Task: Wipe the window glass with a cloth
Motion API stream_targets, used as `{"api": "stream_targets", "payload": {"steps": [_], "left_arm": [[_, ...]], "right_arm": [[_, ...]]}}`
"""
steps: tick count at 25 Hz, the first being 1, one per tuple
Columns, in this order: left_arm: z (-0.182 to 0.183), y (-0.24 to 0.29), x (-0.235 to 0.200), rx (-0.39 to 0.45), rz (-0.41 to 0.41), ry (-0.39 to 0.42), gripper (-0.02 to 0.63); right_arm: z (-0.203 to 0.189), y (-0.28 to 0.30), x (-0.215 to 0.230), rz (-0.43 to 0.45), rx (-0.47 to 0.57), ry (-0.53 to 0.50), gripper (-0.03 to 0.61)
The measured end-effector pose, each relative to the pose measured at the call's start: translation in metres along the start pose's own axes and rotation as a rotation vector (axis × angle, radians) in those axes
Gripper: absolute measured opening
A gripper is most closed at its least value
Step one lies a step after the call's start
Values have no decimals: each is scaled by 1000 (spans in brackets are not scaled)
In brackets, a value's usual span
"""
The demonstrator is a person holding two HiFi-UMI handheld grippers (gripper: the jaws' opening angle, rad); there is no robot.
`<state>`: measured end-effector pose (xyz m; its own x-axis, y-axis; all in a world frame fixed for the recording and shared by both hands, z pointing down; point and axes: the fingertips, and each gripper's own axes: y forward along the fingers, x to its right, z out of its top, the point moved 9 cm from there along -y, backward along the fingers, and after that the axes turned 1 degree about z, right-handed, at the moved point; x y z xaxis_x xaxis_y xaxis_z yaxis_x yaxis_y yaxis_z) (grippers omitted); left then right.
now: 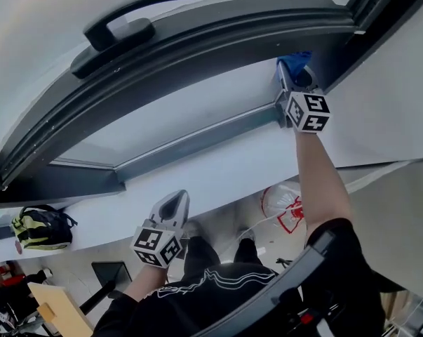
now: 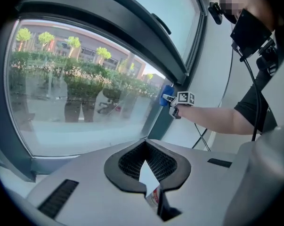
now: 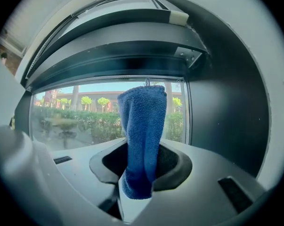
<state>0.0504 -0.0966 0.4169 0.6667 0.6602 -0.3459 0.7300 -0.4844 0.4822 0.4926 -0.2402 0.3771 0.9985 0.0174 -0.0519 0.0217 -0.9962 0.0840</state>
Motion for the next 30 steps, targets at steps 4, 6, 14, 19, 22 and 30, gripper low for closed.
{"api": "stream_targets", "payload": {"steps": [4,6,14,19,22,30], "left_arm": [[-3,9,11,-4,-8,-4,6],[-4,10,17,-4,-6,18,6],[-13,-3,12,48,27,12,6],[-23,-23,-20,103,33,-41,6],[-37,-51,-56,129,70,-71,6],[-81,-143,-145,227,206,-260,6]], "right_arm": [[2,3,5,-4,-9,-19,121],[1,2,5,4,-15,-39,121],[-4,-25,-41,116,-20,-66,121],[-7,-46,-118,237,-42,-71,121],[-7,-44,-189,351,-32,-76,121],[-28,-10,-431,739,-25,-76,121]]}}
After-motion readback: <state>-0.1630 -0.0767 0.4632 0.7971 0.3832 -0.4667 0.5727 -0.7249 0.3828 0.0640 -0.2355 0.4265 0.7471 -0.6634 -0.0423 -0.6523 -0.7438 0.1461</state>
